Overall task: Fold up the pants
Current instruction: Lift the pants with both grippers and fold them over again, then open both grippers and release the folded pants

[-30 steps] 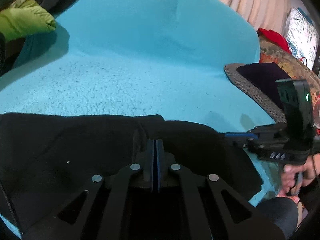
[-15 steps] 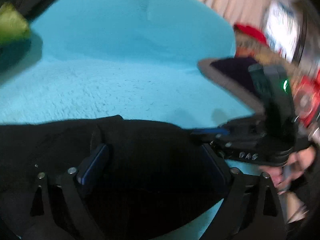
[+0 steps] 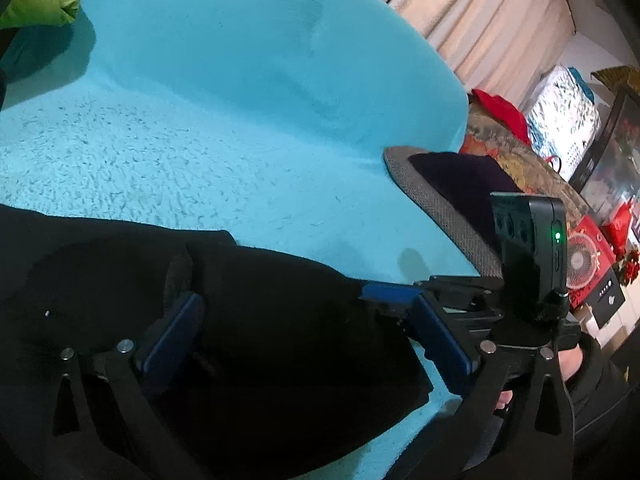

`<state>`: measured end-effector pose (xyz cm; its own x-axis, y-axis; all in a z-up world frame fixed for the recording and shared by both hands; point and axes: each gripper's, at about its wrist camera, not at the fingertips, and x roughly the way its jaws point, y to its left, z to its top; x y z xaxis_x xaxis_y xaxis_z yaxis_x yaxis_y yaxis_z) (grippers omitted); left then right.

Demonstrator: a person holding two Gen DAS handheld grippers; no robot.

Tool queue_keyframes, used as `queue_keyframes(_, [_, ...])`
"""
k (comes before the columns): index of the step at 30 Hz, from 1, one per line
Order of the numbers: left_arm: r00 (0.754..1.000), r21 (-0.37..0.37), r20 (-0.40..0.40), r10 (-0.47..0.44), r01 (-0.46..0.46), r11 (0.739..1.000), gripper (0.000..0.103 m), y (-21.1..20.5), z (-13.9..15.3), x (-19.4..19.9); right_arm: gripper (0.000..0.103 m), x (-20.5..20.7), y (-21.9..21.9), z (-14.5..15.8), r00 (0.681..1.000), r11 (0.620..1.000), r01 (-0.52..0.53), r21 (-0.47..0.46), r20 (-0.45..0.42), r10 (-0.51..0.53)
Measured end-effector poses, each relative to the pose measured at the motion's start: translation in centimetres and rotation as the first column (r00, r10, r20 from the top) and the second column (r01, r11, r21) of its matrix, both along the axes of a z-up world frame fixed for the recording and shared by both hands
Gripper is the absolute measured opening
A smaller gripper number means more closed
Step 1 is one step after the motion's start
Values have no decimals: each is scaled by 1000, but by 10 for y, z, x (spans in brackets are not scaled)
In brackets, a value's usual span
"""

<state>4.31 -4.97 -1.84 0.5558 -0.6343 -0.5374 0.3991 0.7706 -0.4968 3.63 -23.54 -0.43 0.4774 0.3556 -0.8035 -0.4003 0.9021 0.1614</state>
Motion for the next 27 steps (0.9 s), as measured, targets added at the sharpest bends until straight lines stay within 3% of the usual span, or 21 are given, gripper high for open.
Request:
queue_keyframes(3, [1000,6,-6,31,-31,1000,99,2,5,0,31,0,-1,-1,1000,1000,-6,15,-11,6])
queue_keyframes(6, [976,91,95,194,-203,975,99,15,26,-9,31,-6,4,7,1000,999,11,-42,25,-10])
queue_keyframes(8, [929,166,194,316,-349,922,100,29,41,-18,34,-13,3,17,996,998,32,-57,82,-27])
queue_keyframes(9, [893,214,226,389,-435,875,101,38,45,-21,44,-17,-3,23,991,996,63,-55,121,-56])
queue_keyframes(10, [868,237,238,436,-487,841,101,46,46,-23,60,-19,-10,27,984,993,105,-54,151,-96])
queue_keyframes(12, [835,264,219,505,-549,793,101,60,42,-22,78,-19,-32,30,956,972,224,-77,210,-204])
queue_keyframes(16, [809,313,207,551,-588,746,101,72,36,-21,78,1,-86,12,882,876,458,-152,203,-426])
queue_keyframes(18, [800,316,221,558,-600,735,101,75,38,-24,78,10,-112,0,841,833,534,-145,189,-506])
queue_keyframes(20, [795,315,223,564,-607,730,101,82,36,-27,78,17,-132,-17,823,815,564,-129,160,-545])
queue_keyframes(22, [789,322,222,572,-613,721,101,83,36,-28,81,21,-146,-33,824,820,565,-94,102,-557])
queue_keyframes(23, [787,327,221,576,-616,716,101,83,35,-27,81,18,-149,-29,822,822,567,-54,115,-558])
queue_keyframes(27, [783,348,224,580,-620,703,101,81,32,-24,85,17,-142,-33,830,829,554,-80,127,-543])
